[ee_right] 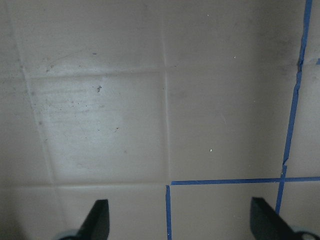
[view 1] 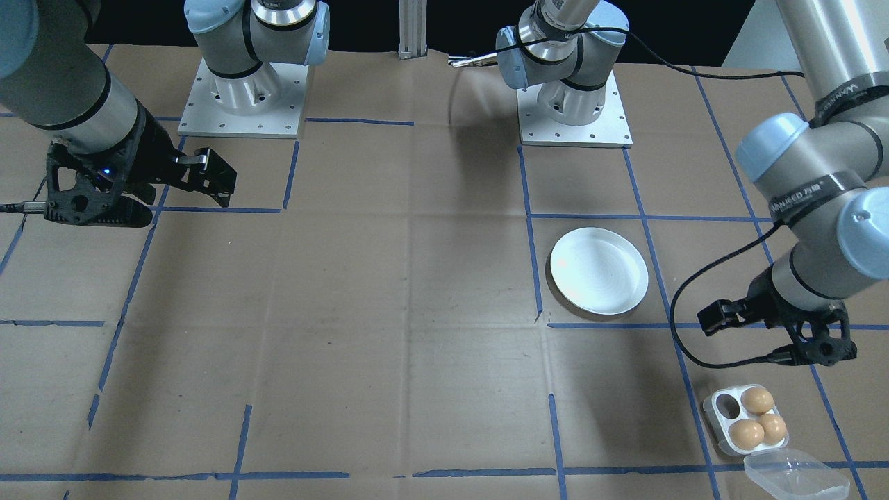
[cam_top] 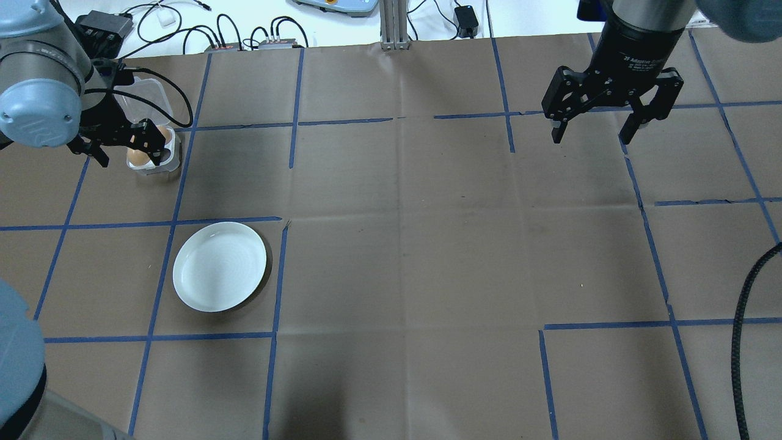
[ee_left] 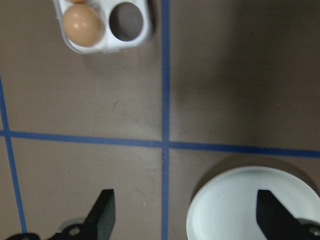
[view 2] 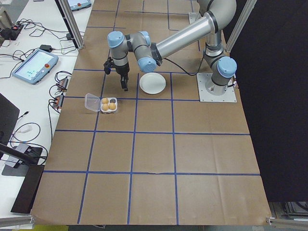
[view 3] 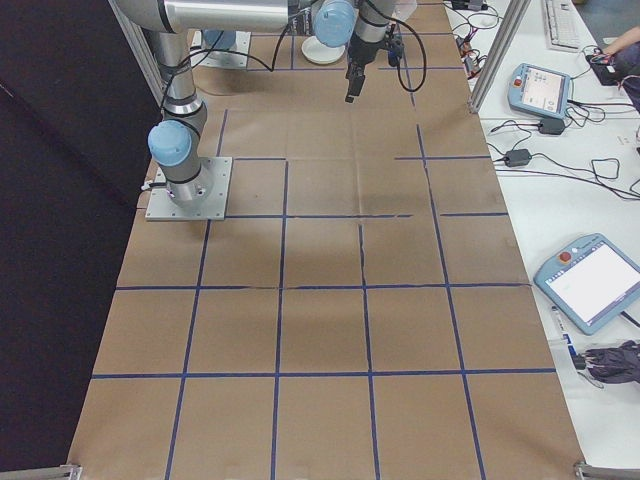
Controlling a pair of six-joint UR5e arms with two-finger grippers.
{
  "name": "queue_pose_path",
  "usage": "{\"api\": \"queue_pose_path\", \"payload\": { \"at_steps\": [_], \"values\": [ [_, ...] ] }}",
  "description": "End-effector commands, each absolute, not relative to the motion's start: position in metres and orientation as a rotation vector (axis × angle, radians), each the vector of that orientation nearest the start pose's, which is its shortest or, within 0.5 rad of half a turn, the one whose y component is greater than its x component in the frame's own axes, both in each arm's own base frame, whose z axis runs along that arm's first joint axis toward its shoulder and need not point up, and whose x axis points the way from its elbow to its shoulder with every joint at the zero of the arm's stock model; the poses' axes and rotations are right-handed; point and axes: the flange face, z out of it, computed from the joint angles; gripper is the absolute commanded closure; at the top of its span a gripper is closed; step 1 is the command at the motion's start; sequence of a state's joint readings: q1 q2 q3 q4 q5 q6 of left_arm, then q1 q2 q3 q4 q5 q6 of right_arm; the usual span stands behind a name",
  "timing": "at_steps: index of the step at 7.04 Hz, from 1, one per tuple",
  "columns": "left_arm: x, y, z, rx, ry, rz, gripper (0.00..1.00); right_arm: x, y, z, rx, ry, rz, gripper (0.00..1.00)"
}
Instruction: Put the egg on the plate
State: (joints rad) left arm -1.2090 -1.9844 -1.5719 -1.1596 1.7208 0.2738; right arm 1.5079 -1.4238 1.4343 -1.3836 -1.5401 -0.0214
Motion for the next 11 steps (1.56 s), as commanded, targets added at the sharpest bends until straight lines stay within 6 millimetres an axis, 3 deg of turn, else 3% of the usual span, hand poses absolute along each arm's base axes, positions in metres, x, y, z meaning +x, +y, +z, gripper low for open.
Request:
{"api": "queue_pose_path", "payload": {
  "at_steps": [1, 2, 4, 7, 11],
  "values": [
    [0.162, -0.668, 0.263, -0.202, 2.991, 0.070, 0.00, 0.103, -0.540, 0.461, 0.069, 3.087, 0.304, 0.00],
    [0.173, -0.683, 0.254, -0.233, 3.066, 0.028, 0.01, 0.103, -0.540, 0.461, 0.069, 3.087, 0.304, 0.00],
    [0.181, -0.693, 0.228, -0.230, 3.093, 0.059, 0.02, 0.102, -0.540, 0.462, 0.068, 3.089, 0.302, 0.00],
    [0.189, -0.707, 0.233, -0.232, 3.070, 0.026, 0.04, 0.103, -0.540, 0.462, 0.069, 3.087, 0.302, 0.00],
    [0.193, -0.715, 0.216, -0.231, 3.080, 0.066, 0.13, 0.103, -0.540, 0.461, 0.069, 3.087, 0.304, 0.00]
  ]
}}
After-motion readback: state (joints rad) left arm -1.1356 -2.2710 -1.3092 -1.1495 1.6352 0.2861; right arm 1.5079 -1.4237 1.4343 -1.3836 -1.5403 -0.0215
